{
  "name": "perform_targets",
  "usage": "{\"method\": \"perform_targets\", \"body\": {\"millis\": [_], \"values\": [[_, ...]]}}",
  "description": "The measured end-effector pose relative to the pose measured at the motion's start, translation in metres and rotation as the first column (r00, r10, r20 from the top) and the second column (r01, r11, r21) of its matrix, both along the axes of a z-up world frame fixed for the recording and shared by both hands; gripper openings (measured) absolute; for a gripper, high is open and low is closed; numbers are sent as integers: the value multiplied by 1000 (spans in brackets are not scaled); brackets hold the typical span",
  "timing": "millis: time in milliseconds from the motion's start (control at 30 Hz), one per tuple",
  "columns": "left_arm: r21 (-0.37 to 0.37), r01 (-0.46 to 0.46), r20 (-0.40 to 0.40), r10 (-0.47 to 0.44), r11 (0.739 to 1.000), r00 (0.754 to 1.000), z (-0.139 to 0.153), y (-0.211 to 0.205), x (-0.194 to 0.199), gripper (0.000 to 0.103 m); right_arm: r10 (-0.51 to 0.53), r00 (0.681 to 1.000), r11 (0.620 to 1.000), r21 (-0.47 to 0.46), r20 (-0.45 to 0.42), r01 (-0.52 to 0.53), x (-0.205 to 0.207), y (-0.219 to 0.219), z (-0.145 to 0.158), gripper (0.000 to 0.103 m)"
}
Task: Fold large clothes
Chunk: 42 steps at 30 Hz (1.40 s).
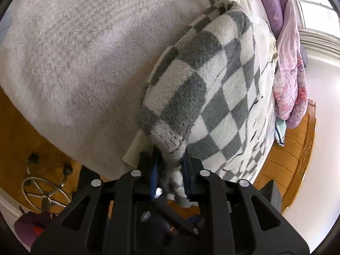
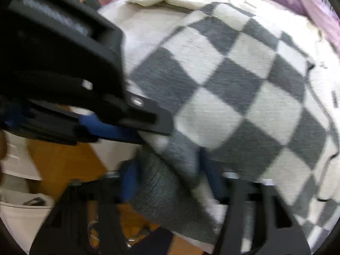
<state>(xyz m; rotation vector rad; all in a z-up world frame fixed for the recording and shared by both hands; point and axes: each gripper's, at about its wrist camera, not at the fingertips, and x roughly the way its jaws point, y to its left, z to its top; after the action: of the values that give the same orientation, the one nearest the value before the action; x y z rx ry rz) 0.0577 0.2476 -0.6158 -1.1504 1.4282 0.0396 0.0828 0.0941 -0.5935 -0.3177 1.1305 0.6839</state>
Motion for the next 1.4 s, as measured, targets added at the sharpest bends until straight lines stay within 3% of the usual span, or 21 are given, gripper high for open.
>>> {"method": "perform_targets", "body": {"millis": [100, 200, 267, 367, 500, 567, 633, 733, 767, 933, 1033, 1200, 1267, 1300, 1333, 1367, 1400], "values": [[-6, 21, 47, -20, 1000, 999, 18, -5, 5, 22, -75, 987, 987, 129, -143, 94, 18, -27, 11, 25], [-27, 13, 199, -7, 1000, 980, 60, -5, 7, 30, -150, 956, 946, 246, -251, 213, 31, -60, 28, 24], [-16, -1, 291, 5, 1000, 957, 89, -2, 9, 55, -210, 916, 884, 334, -343, 328, 39, -91, 40, 23], [66, -35, 367, 8, 997, 930, 126, 2, 17, 57, -250, 878, 801, 422, -408, 424, 44, -130, 62, 23], [239, -20, 342, -65, 971, 937, 141, -17, 42, 57, -289, 829, 676, 511, -479, 531, 45, -192, 90, 23], [247, 3, 326, -86, 969, 941, 137, -34, 54, 57, -312, 805, 613, 540, -504, 576, 41, -226, 99, 23], [316, 42, 292, -139, 948, 946, 132, -62, 69, 57, -354, 766, 524, 564, -537, 638, 36, -270, 106, 23], [352, 121, 262, -221, 928, 939, 124, -106, 86, 57, -419, 710, 432, 564, -567, 704, 26, -321, 110, 23], [360, 168, 259, -271, 918, 927, 122, -133, 98, 57, -446, 681, 394, 556, -580, 732, 19, -345, 109, 22], [371, 318, 270, -429, 873, 862, 107, -221, 132, 58, -525, 585, 290, 516, -618, 806, -18, -410, 95, 22], [366, 395, 252, -499, 843, 829, 91, -267, 147, 68, -570, 511, 215, 484, -643, 849, -41, -441, 81, 21], [450, 489, 231, -627, 747, 744, 84, -326, 156, 77, -611, 447, 179, 436, -654, 882, -63, -469, 59, 20], [490, 522, 197, -672, 698, 714, 80, -341, 152, 79, -615, 438, 198, 410, -655, 891, -71, -476, 51, 16], [511, 531, 174, -686, 676, 706, 78, -345, 152, 79, -608, 416, 182, 392, -676, 902, -76, -478, 44, 15], [533, 538, 143, -696, 653, 704, 74, -347, 151, 79, -611, 401, 197, 360, -682, 912, -77, -483, 38, 18], [551, 540, 120, -700, 637, 704, 70, -348, 149, 79, -626, 398, 212, 344, -670, 915, -66, -490, 37, 19], [555, 536, 114, -697, 636, 708, 68, -347, 152, 79, -650, 412, 237, 345, -638, 908, -63, -497, 41, 19]]}}
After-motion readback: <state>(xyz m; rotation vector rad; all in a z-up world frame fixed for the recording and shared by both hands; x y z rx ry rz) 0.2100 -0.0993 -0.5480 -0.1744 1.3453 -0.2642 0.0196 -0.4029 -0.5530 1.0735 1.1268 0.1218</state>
